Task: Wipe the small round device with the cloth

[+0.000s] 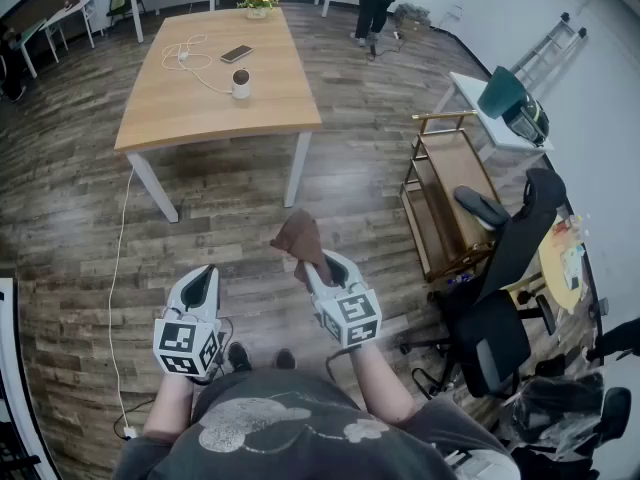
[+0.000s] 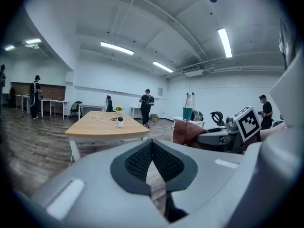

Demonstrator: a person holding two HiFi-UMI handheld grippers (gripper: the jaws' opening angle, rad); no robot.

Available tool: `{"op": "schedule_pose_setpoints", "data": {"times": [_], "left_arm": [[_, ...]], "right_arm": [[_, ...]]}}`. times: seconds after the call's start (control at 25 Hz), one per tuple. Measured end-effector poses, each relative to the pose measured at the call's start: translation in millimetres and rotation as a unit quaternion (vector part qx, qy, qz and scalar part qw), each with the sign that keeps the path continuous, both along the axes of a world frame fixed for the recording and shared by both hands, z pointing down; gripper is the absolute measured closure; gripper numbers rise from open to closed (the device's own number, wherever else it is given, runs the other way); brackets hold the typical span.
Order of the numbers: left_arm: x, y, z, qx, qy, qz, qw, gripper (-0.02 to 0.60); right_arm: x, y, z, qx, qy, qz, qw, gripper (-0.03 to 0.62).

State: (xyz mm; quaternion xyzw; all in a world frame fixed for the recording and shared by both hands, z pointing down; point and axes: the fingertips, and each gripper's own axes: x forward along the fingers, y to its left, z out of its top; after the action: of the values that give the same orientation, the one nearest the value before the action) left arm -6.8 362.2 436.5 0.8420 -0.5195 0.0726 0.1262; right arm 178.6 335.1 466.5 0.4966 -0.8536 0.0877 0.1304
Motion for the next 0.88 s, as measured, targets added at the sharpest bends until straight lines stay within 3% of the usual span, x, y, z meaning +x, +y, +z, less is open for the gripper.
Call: {"op": "schedule_pose_setpoints", "data": {"times": [0.28, 0.88], "left_arm": [[-13.1, -1.3, 5.9, -0.005, 0.008, 0.003, 1.0, 0.562], [-62.7, -18.1, 26.8, -0.023, 0.02, 0.012, 0.9995, 0.561]], "right_arm": [[-25.5, -4.4, 7.9, -0.016, 0.008, -0.023, 1.0, 0.516], [-74.2, -22.1, 16.2, -0.028, 0.011, -0.001, 1.0, 0.516]]}}
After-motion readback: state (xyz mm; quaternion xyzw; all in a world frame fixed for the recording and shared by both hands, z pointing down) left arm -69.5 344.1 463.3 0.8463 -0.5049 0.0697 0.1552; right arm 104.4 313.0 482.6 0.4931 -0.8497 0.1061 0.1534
